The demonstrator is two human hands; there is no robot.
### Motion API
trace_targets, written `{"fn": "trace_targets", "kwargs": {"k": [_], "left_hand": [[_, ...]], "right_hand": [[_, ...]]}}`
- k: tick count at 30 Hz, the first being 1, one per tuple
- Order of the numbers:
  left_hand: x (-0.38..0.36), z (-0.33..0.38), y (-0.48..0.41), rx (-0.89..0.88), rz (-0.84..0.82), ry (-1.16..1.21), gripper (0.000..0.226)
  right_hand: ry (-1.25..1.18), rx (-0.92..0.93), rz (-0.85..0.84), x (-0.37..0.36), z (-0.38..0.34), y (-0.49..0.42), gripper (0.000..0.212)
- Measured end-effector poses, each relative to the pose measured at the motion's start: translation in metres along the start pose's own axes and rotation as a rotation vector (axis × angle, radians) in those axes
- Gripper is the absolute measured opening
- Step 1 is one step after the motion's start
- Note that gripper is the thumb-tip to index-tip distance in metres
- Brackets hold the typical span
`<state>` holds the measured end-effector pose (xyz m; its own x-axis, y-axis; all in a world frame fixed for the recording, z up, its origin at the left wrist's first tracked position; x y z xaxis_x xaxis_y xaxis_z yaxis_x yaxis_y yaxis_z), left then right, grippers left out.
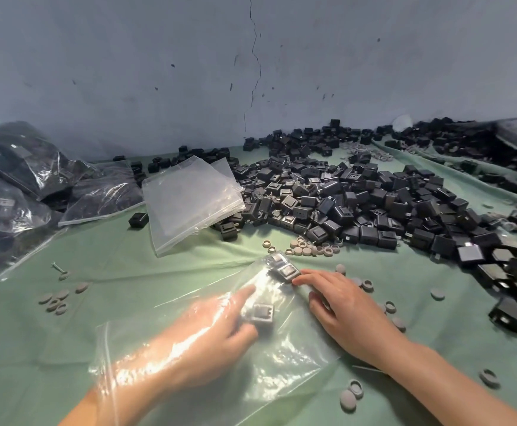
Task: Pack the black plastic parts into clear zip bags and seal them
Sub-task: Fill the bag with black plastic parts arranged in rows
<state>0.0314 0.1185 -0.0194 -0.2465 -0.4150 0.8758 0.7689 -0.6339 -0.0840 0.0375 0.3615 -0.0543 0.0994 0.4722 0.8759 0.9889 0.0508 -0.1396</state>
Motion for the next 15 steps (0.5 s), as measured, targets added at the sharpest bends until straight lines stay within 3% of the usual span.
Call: {"fn": "trace_targets", "kwargs": {"k": [3, 6, 12, 15], "left_hand": [[0.002, -0.009, 0.001, -0.064, 0.036, -0.156, 0.042], [-0.007, 0.002, -0.012, -0.076, 0.046, -0.017, 0.037], [-0.018, 0.004, -0.038, -0.096, 0.083, -0.023, 0.043], [-0.014, 0.001, -0.023, -0.169, 0.074, -0.035, 0.030]], "right_hand": [[-0.001, -0.002, 0.006, 0.000, 0.000, 0.000, 0.034], [-0.009, -0.004, 0.018, 0.000, -0.002, 0.001, 0.034], [-0.069, -0.017, 0.038, 0.001, -0.004, 0.002, 0.033], [-0.108, -0.050, 0.053, 0.001, -0.003, 0.002, 0.020]]}}
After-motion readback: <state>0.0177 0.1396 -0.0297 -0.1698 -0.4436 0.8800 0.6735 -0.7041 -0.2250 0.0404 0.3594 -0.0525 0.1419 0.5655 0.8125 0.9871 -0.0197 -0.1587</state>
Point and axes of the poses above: each hand's wrist, its own y-axis away from the middle knuckle, its own x-axis out of the back of the hand, z = x × y, the point moved 1 cm from there along -y, towards the middle knuckle, and after that the axes turned 10 degrees about -x, right-handed, at the moved point
